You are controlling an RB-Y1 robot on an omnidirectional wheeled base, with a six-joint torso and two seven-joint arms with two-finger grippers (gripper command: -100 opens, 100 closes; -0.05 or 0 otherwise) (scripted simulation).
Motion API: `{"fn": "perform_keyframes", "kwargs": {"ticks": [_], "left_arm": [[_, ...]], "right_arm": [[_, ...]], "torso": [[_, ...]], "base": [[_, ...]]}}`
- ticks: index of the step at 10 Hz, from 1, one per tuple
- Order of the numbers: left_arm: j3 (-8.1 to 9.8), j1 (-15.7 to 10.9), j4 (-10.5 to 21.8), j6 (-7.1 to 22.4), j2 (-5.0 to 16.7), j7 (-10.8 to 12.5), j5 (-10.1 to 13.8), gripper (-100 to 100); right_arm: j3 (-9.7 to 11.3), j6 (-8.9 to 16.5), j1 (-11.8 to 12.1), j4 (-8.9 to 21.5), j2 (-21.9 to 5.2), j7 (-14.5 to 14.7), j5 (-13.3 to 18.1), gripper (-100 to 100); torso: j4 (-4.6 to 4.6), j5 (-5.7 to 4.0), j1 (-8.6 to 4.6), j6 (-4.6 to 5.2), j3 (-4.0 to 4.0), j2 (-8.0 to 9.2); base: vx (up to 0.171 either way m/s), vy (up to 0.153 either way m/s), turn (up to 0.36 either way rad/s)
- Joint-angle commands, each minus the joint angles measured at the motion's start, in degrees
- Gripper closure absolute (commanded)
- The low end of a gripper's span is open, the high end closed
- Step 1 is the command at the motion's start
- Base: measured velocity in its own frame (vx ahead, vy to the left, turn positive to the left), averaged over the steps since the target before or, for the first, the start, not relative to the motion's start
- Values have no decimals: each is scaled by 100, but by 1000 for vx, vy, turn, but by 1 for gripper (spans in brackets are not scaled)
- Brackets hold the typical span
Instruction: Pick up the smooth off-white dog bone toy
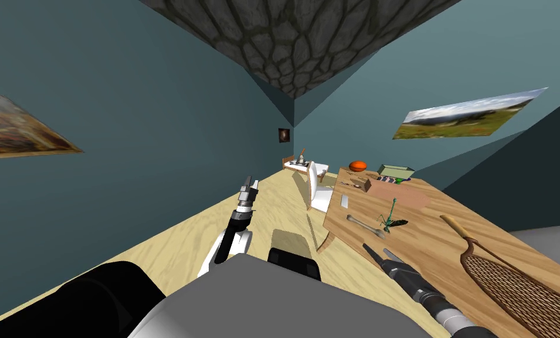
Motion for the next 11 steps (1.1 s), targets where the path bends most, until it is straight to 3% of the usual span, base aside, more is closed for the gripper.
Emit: {"fn": "perform_keyframes", "kwargs": {"ticks": [1, 2, 3, 5, 11], "left_arm": [[0, 0, 0, 0, 0, 0, 0, 0], [0, 0, 0, 0, 0, 0, 0, 0], [0, 0, 0, 0, 0, 0, 0, 0], [1, 0, 0, 0, 1, 0, 0, 0], [1, 0, 0, 0, 1, 0, 0, 0]], "right_arm": [[48, 71, -22, 209, -159, 51, 236, -100], [88, 75, 16, 437, -348, 154, 430, -100], [88, 75, 16, 471, -348, 154, 495, -100], [183, 100, 77, 916, -697, 345, 888, -100], [348, 176, 129, 1629, -1181, 593, 1792, -100]], "torso": [[0, 0, 0, 0, 0, 0], [0, -1, -8, 2, 0, 2], [0, -4, -18, 0, 0, 1], [1, -5, -25, 1, 3, 6], [0, -5, -25, 3, 1, 4]], "base": [[99, 58, 62], [96, 36, 99], [70, 21, 53], [120, 26, 116], [109, 22, 60]]}}
